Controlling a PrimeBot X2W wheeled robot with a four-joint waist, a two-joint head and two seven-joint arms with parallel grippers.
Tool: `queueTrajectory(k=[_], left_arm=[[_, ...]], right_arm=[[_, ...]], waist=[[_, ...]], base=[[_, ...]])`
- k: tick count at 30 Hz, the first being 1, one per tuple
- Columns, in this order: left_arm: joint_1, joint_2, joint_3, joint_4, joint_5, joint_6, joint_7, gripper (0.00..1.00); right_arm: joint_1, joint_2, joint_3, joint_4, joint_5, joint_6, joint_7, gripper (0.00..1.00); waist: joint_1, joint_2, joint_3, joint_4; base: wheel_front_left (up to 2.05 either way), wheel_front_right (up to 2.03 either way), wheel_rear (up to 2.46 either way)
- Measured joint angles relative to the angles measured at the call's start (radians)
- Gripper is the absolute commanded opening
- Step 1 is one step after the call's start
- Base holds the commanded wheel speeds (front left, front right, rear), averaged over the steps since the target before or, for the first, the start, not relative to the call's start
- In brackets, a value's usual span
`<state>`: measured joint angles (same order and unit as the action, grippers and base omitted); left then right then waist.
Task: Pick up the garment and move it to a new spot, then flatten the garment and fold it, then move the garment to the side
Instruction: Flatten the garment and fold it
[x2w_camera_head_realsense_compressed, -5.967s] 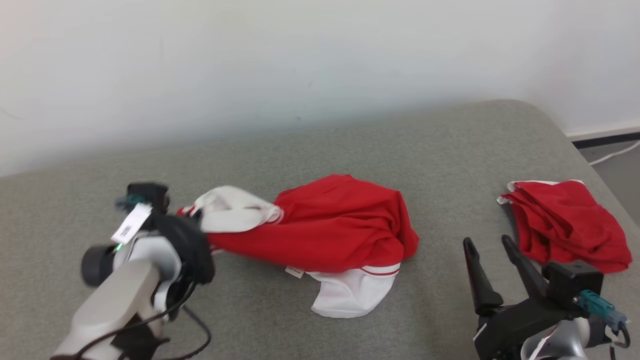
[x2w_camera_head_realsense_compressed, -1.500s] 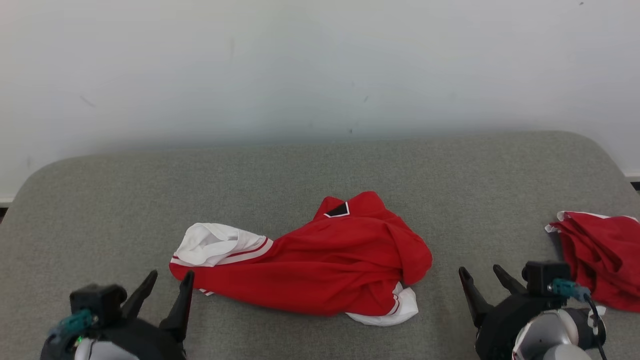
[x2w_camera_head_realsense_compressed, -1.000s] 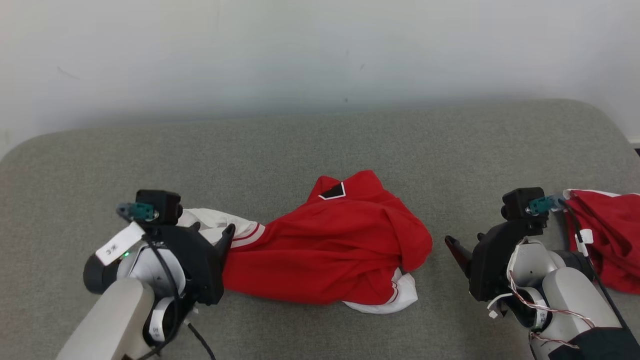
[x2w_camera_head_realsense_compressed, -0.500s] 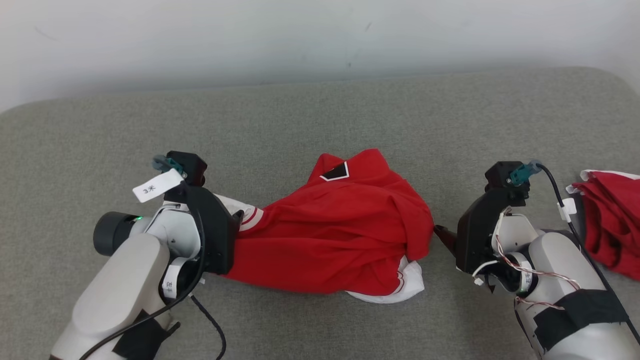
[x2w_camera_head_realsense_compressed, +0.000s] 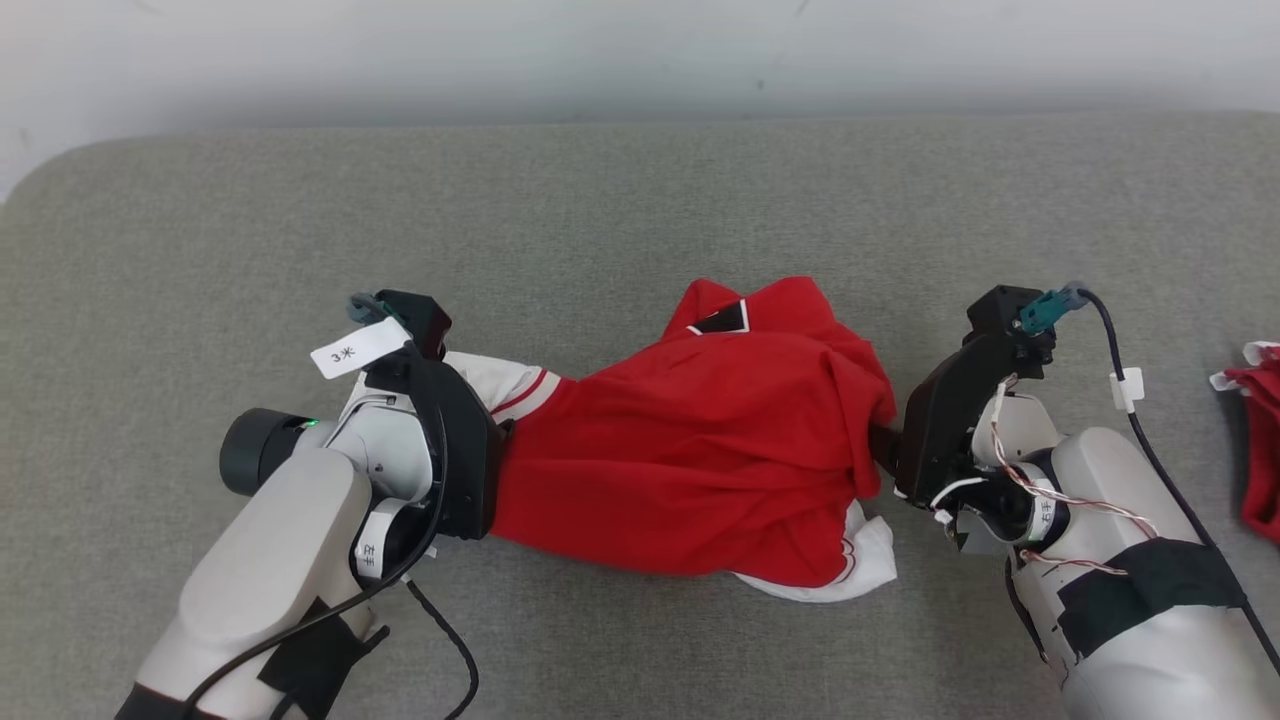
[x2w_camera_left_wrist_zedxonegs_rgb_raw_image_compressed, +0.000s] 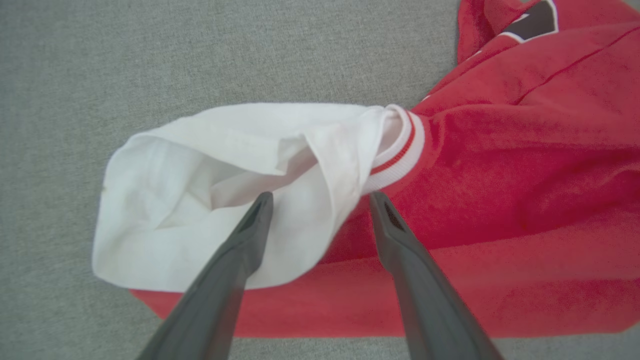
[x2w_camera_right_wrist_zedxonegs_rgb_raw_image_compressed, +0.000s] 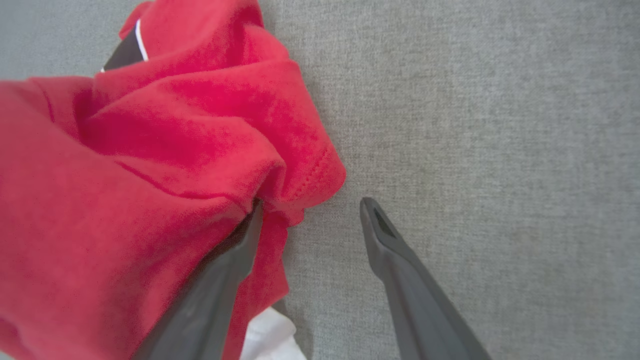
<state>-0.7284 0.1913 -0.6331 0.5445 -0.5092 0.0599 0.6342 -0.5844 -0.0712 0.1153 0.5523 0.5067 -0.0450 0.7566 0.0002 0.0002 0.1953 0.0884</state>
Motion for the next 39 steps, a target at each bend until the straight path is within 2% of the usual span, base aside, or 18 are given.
queueTrajectory(k=[5,6,7,8,9,10,11,19,30,31,36,39], left_arm=[[-0.018,0.000,0.001,0.024,0.000,-0.009,-0.002,1.00],[-0.020,0.000,0.001,0.028,0.000,-0.017,-0.005,1.00],[-0.020,-0.001,0.000,0.028,0.000,-0.018,-0.009,0.95],[-0.020,-0.003,0.000,0.028,0.000,-0.020,-0.011,0.73],[-0.020,-0.004,0.000,0.028,0.000,-0.027,-0.012,0.48],[-0.020,-0.005,0.000,0.028,0.000,-0.027,-0.020,0.08],[-0.020,-0.006,0.001,0.031,0.000,-0.030,-0.028,0.00],[-0.057,-0.015,0.025,0.048,0.000,-0.023,-0.101,0.00],[-0.054,-0.016,0.009,0.086,0.006,-0.031,-0.115,0.00],[-0.053,-0.016,0.007,0.087,0.006,-0.032,-0.115,0.00],[-0.019,-0.016,0.003,0.089,0.006,-0.034,-0.111,0.00],[-0.012,-0.019,0.000,0.095,0.005,-0.035,-0.109,0.00]], right_arm=[[-0.005,0.004,-0.011,0.017,0.039,0.000,-0.010,1.00],[-0.008,0.005,-0.009,0.029,0.039,0.001,-0.010,0.88],[-0.008,0.004,-0.007,0.031,0.038,0.001,-0.010,0.40],[-0.008,0.004,0.000,0.033,0.037,0.001,-0.010,0.00],[-0.008,0.004,0.008,0.036,0.035,0.001,-0.010,0.00],[-0.008,0.004,0.017,0.040,0.030,0.003,-0.013,0.00],[-0.011,0.005,0.021,0.050,0.019,0.002,-0.023,0.00],[-0.070,-0.034,0.000,0.052,-0.045,-0.026,-0.123,0.00],[-0.044,-0.054,0.025,0.063,-0.085,-0.027,-0.151,0.00],[-0.036,-0.054,0.028,0.064,-0.085,-0.027,-0.150,1.00],[-0.013,-0.054,0.064,0.059,-0.112,-0.027,-0.149,1.00],[-0.013,-0.072,0.075,0.053,-0.152,-0.040,-0.150,1.00]], waist=[[-0.0001,0.0000,0.005,0.017],[0.0000,0.0000,0.003,0.017],[0.0000,0.0000,0.000,0.017],[-0.0001,0.0000,-0.001,0.017],[-0.0003,0.0000,-0.003,0.017],[-0.0003,0.0000,-0.004,0.016],[-0.0003,0.0000,-0.006,0.016],[-0.0003,0.0000,-0.028,0.004],[-0.0002,-0.0002,-0.065,-0.011],[-0.0003,-0.0003,-0.068,-0.012],[-0.0003,-0.0002,-0.070,-0.013],[-0.0002,-0.0002,-0.070,-0.014]], base=[[0.00,0.00,0.00],[0.00,0.00,0.00],[0.00,0.00,0.00],[0.00,0.00,0.00],[0.00,0.00,0.00],[0.00,0.00,0.00],[0.00,0.00,0.00],[0.00,0.00,0.00],[0.00,0.00,0.00],[0.00,0.00,0.00],[0.00,0.00,0.00],[0.00,0.00,0.00]])
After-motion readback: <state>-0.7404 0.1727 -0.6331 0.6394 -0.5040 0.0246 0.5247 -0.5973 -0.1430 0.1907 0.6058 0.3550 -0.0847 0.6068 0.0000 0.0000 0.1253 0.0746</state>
